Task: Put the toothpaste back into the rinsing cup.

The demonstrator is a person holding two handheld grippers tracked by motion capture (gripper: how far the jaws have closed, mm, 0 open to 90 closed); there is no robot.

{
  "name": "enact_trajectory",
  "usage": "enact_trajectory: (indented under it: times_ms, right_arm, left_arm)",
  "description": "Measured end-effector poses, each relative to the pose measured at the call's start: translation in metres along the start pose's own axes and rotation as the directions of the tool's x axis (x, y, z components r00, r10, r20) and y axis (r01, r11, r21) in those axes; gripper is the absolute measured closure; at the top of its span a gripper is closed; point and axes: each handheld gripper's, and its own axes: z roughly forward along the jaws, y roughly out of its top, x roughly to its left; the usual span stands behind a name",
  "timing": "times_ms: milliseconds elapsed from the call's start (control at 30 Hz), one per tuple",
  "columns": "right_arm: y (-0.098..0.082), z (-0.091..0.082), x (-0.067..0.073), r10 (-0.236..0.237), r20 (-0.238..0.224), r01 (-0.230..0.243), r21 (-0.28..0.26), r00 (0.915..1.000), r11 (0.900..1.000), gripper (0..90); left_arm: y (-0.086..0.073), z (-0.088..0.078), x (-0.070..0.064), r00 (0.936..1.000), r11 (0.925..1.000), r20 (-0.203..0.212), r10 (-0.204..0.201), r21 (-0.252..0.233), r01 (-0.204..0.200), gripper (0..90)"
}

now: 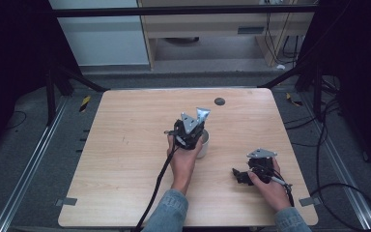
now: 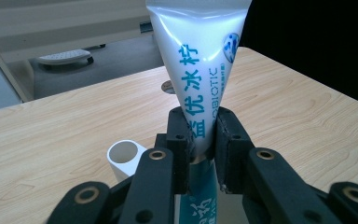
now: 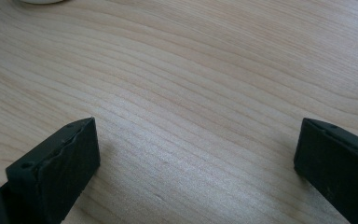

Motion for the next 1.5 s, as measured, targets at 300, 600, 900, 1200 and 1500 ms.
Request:
enact_trajectory:
  times_ms: [300, 600, 900, 1200, 1500]
  right_arm:
    - [0.0, 0.0, 0.0, 0.001, 0.0, -0.001, 0.0, 1.0, 1.0, 0.4]
    - [0.0, 0.0, 0.0, 0.003, 0.001, -0.003, 0.001, 1.0, 1.0, 0.4]
    - [0.0, 0.0, 0.0, 0.004, 0.0, -0.004, 0.001, 1.0, 1.0, 0.4]
    - [0.0, 0.0, 0.0, 0.001, 0.0, -0.001, 0.0, 1.0, 1.0, 0.4]
    - [0.0, 0.0, 0.0, 0.003, 0.001, -0.003, 0.001, 1.0, 1.0, 0.4]
  left_arm:
    - [0.002, 0.0, -0.001, 0.9997, 0.9997, 0.012, -0.021, 0.011, 0.021, 75.5]
    - [0.004, 0.001, -0.002, 0.9997, 0.9993, 0.011, -0.02, 0.032, 0.02, 74.9]
    - [0.004, 0.002, -0.004, 0.9999, 0.999, 0.008, -0.007, 0.044, 0.007, 72.7]
    - [0.004, 0.0, -0.007, 1.0, 0.9988, -0.002, 0.004, 0.049, -0.004, 66.7]
    - [0.003, -0.001, -0.011, 0.9997, 0.9983, -0.008, 0.022, 0.055, -0.021, 60.8]
